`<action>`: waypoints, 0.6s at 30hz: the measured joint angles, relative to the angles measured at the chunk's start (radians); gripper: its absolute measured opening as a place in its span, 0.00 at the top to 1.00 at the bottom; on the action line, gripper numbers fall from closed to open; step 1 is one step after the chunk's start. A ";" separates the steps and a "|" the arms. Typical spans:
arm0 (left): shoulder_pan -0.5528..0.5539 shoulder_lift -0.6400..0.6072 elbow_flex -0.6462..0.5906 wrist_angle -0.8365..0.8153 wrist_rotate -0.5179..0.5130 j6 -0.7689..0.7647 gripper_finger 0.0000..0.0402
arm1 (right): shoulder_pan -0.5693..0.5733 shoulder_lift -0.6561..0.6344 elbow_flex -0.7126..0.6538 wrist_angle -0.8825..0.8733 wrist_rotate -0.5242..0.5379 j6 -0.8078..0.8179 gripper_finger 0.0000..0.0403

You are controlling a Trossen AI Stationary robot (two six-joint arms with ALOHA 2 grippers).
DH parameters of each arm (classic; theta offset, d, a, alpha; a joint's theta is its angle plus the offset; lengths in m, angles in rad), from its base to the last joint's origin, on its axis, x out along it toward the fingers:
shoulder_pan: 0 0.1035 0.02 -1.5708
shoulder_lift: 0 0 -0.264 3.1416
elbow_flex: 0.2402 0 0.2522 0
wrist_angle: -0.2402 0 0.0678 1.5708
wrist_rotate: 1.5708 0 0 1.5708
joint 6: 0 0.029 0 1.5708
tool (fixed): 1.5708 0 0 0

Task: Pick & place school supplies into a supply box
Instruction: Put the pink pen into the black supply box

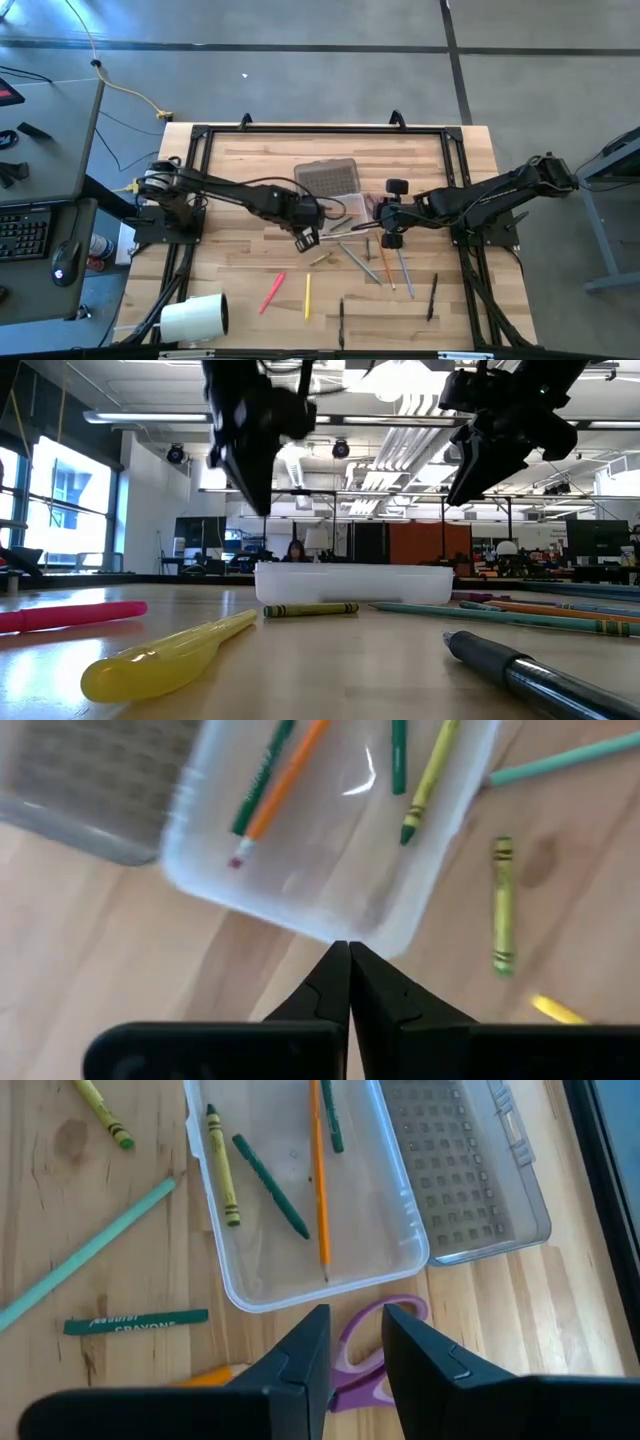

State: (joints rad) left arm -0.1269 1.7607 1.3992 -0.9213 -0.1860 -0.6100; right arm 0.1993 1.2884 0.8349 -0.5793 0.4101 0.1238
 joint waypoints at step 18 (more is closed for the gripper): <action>-0.445 0.019 0.242 -0.245 -0.015 -0.552 0.89 | 0.000 0.000 0.000 -0.006 -0.001 -0.001 0.81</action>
State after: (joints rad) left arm -0.5719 1.7795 1.6417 -1.1668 -0.2008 -1.1623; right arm 0.1993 1.2884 0.8349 -0.5856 0.4091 0.1227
